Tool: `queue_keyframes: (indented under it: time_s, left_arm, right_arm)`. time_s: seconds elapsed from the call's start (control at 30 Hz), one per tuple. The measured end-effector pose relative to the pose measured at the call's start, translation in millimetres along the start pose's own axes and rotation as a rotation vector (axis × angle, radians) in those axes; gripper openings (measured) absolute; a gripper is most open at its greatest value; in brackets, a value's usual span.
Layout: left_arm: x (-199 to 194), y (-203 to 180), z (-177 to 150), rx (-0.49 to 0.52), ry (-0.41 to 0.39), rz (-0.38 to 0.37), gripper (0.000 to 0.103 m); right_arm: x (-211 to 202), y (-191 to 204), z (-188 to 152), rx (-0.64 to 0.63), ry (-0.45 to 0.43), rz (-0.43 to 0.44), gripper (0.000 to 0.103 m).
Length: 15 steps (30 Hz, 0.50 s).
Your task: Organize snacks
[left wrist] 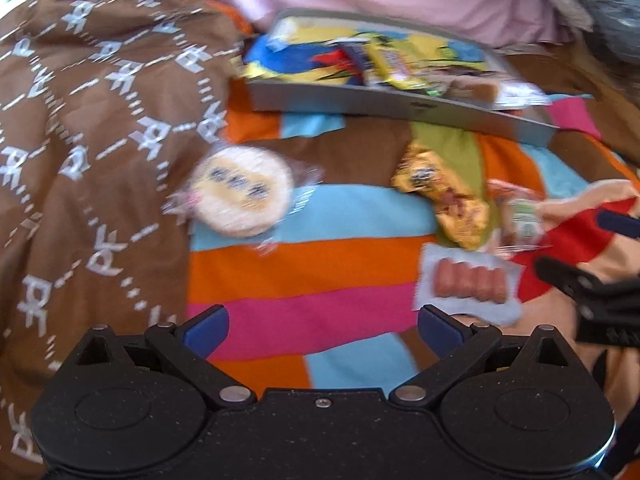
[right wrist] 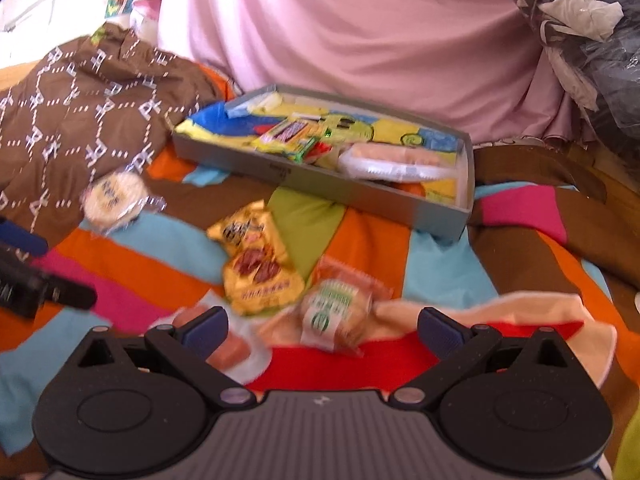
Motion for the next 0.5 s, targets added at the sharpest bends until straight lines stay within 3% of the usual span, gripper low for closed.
queue_keyframes:
  time_s: [0.5]
  left_arm:
    - [26,-50,-1,0.274,0.031,-0.146,0.101]
  right_arm:
    - [40,-19,2,0.035,-0.016,0.044,0.102]
Point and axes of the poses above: each gripper's, at about its wrist camera, not at the fingertips, and x roughly the way its jaws point, y to its left, z to its top, the point moved 1 cm from there along x, roughly the way its jaws point, and after that the axes turned 8 degrees about -z, right-handed, at the moved point
